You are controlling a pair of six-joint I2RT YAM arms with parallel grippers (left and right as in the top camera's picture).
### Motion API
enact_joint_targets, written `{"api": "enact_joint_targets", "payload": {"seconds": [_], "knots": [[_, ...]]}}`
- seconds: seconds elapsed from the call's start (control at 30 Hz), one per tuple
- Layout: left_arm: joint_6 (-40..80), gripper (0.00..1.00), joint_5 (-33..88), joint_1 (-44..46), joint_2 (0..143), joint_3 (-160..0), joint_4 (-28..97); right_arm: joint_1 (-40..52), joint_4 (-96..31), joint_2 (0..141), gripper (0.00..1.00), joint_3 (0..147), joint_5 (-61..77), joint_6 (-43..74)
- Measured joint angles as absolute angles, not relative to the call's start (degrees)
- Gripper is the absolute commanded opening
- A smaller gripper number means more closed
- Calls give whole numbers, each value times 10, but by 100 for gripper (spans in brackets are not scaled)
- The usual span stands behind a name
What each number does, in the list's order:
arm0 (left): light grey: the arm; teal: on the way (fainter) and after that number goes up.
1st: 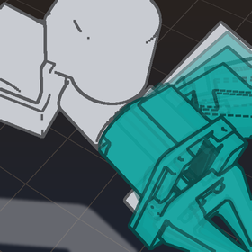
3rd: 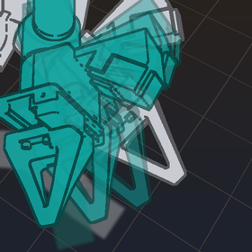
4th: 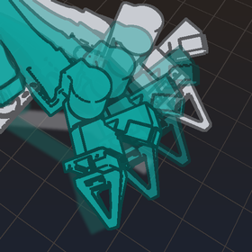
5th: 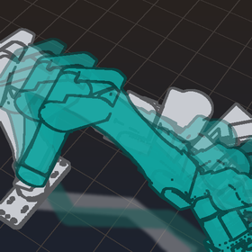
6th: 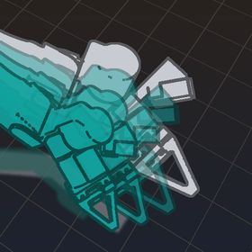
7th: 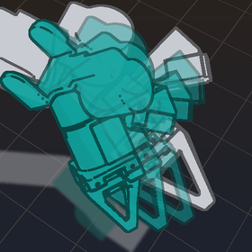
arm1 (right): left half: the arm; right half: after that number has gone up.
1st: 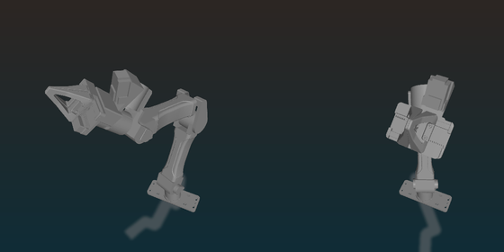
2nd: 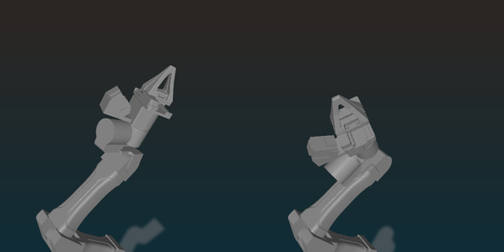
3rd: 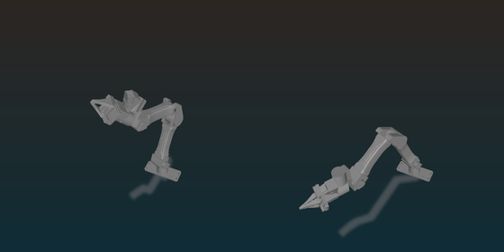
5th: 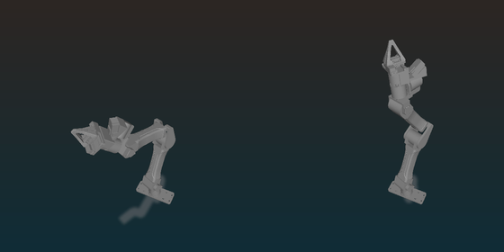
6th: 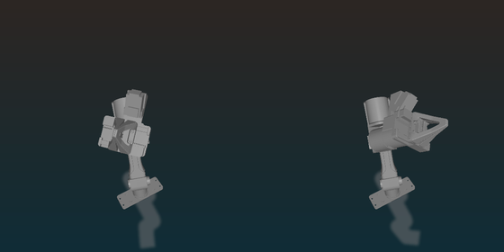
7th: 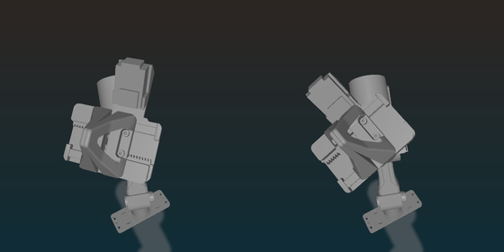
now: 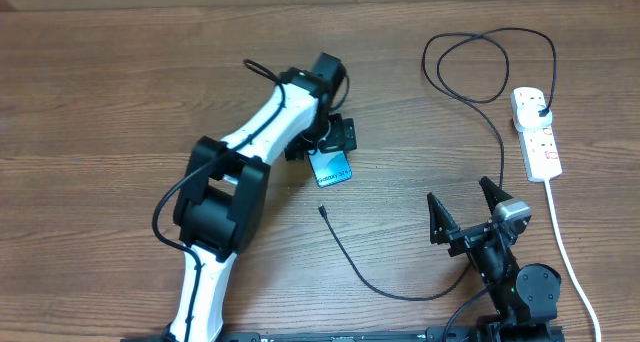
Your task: Plug charger to phone and switch on socket
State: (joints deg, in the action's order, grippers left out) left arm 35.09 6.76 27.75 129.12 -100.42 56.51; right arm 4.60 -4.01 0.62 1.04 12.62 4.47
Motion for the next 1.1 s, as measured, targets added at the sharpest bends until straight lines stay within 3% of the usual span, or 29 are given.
{"api": "enact_joint_targets", "payload": {"seconds": [0.47,0.67,1.1], "knots": [[362,90,2,303,1291,-989,609,46,-40,6,100,10,126,45],[307,100,2,300,1291,-989,654,46,-40,6,100,10,126,45],[276,100,-20,292,1291,-988,546,46,-40,6,100,10,126,45]]}}
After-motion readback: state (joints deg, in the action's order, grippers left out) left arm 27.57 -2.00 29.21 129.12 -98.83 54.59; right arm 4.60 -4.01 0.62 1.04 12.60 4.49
